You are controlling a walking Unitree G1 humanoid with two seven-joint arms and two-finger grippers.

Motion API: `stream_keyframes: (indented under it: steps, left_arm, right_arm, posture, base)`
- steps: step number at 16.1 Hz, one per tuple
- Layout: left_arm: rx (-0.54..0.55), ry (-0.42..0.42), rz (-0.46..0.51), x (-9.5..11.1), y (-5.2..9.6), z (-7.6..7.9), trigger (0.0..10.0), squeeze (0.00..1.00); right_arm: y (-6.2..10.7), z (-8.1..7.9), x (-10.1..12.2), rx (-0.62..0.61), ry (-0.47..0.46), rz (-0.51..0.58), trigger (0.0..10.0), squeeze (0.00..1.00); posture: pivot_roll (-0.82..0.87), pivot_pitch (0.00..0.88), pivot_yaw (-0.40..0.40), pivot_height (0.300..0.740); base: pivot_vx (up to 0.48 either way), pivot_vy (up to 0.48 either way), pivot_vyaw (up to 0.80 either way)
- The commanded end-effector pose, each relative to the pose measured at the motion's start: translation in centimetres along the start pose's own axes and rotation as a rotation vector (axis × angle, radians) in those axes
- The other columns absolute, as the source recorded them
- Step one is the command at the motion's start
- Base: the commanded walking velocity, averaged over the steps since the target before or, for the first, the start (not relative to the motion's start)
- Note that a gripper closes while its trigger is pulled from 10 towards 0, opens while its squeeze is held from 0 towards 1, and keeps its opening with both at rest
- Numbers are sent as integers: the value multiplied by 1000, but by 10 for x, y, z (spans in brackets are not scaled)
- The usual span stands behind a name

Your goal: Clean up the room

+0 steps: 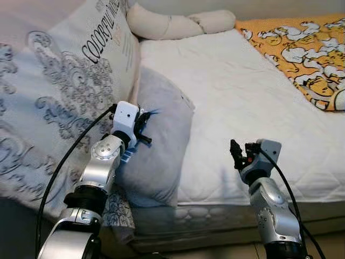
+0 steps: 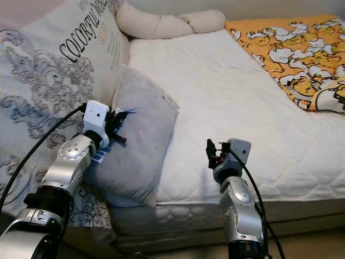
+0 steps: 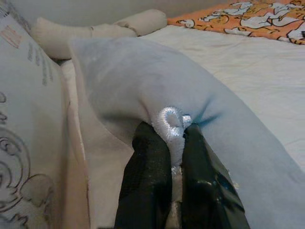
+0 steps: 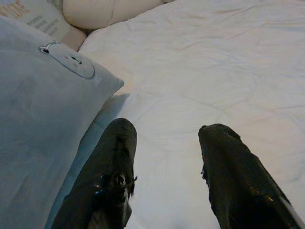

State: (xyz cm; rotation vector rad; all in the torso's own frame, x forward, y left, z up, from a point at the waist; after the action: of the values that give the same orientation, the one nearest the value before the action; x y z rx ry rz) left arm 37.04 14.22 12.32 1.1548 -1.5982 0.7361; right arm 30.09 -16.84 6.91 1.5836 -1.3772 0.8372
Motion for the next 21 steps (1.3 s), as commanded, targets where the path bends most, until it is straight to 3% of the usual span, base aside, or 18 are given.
stream_keyframes:
  steps: [1,7,10,11,16,18,21]
  left_arm:
    - [16,-6,52,14,-3,-5,10000,0]
    - [28,-22,41,16,-7,-6,10000,0]
    - [29,-19,42,17,-9,-6,10000,0]
    - [32,-18,44,18,-10,-6,10000,0]
    - [50,-11,43,18,-10,-8,10000,0]
    - [45,-26,43,18,-10,-7,10000,0]
    - [54,-136,17,17,-10,-11,10000,0]
  right_arm:
    - [-2,-4,3,7,8,6,10000,0]
    - [-3,4,5,-49,21,29,10000,0]
    - [-4,4,7,-43,19,35,10000,0]
    - [-6,0,9,-3,61,25,10000,0]
    - [-10,1,12,-4,81,21,10000,0]
    - [-9,5,12,-11,71,21,10000,0]
    - [-6,8,13,-7,86,25,10000,0]
  posture:
    - [-54,0,114,740]
    - [-59,0,129,740]
    - [-64,0,130,740]
    - [-61,0,124,740]
    - [-52,0,112,740]
    - [-52,0,115,740]
    - [-55,0,129,740]
  base:
    - [240,0,0]
    - [273,0,0]
    - [311,0,0]
    - [330,0,0]
    - [328,0,640]
    - [0,0,0]
    - [0,0,0]
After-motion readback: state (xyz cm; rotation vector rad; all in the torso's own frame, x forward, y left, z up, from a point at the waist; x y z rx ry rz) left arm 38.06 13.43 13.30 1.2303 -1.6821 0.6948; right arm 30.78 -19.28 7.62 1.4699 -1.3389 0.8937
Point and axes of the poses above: a point about 5 cm out from each wrist's last joint towards the gripper, its own y axis pointing back from the gripper into the wrist, its own x axis along the axis of the wrist's last joint, z = x × y, the point moved 2 cm from there along -y, pointing out of the wrist towards the gripper, and after that the axes turned 10 degrees about -y, right-handed, at the moved point
